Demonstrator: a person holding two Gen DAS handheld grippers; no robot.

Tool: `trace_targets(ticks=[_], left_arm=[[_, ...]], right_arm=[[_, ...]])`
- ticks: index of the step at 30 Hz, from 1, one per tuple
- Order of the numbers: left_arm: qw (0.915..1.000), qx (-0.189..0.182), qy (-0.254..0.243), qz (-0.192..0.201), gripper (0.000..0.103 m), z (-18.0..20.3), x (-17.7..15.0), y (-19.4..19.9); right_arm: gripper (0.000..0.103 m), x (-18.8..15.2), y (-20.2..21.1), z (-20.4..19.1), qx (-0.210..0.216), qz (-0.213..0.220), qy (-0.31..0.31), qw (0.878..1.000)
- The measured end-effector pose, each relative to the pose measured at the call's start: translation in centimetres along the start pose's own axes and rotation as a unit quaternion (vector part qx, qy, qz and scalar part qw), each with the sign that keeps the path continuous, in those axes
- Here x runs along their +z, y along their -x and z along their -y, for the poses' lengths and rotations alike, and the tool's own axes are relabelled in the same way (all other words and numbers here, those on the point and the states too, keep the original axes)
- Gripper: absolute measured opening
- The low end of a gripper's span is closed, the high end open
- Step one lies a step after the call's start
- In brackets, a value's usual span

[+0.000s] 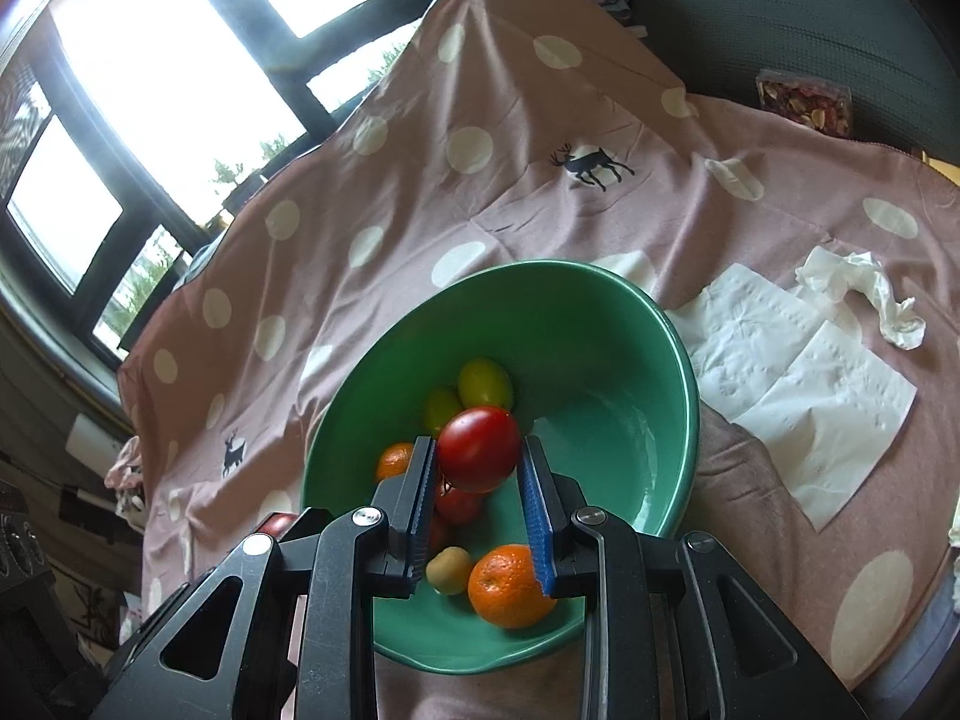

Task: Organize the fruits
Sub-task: 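Lower the tomato into the bowl and open the right gripper, then withdraw the open right tool from the bowl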

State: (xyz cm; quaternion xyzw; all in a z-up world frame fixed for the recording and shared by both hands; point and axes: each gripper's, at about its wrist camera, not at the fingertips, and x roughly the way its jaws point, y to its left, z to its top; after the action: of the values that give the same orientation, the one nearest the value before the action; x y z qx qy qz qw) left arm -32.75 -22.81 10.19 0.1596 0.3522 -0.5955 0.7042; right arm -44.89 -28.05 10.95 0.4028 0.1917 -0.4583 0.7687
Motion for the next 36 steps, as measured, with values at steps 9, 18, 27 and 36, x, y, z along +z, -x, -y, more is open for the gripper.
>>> trace_targets(ticks=[9,18,27,36], left_arm=[[0.9996,-0.025,0.004,-0.011,0.028,0.2,-0.2,-1.3],[0.9991,-0.037,0.003,-0.018,0.046,0.3,-0.5,-1.6],[0.9999,-0.017,-0.003,0.001,0.078,-0.2,-0.3,-0.2],[0.9995,-0.001,0.005,0.03,0.093,-1.7,0.0,2.3]], right_arm=[[0.029,0.0,-0.6,0.5,-0.024,-0.011,-0.005,1.0],[0.029,0.0,-0.7,0.4,-0.03,-0.011,-0.005,0.999],[0.038,0.2,0.0,0.4,-0.029,0.009,-0.008,1.0],[0.056,0.4,2.2,-0.9,-0.03,0.072,0.021,0.997]])
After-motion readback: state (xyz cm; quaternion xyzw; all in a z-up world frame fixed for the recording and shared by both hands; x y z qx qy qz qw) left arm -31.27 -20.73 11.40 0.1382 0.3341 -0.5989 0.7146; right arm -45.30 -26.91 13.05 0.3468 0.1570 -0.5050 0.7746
